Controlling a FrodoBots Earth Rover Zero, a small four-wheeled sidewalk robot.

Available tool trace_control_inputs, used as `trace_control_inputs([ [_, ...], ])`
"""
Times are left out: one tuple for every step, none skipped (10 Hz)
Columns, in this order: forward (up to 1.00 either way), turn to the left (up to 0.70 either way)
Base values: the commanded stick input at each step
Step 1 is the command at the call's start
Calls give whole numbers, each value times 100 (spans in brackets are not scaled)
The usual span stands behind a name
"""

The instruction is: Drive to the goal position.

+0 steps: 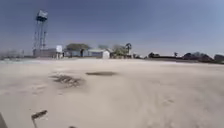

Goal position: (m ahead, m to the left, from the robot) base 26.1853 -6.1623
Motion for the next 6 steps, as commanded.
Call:
trace_control_inputs([
  [85, 0],
  [85, 0],
  [85, 0],
  [85, 0],
  [85, 0],
  [85, 0],
])
